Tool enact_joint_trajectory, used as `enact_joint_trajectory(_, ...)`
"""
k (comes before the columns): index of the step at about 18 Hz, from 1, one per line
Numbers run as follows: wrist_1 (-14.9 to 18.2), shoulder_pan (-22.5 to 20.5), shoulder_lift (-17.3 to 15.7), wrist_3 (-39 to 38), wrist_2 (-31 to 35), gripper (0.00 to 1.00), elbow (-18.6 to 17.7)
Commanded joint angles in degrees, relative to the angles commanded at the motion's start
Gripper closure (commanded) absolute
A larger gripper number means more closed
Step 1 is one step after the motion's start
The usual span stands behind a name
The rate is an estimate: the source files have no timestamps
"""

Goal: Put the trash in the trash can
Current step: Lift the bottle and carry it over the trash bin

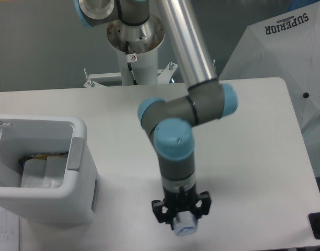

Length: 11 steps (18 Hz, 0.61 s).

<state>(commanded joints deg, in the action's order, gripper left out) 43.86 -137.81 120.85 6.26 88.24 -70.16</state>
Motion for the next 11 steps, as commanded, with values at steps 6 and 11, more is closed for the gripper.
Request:
enact_joint_trajectory(6,-0.35,0.52,-2.80,-7.93,0.00,0.37,6.17)
enact_joint_trajectory(11,-0.70,1.66,-9.66,-10.92,-0.27,0.36,5.30)
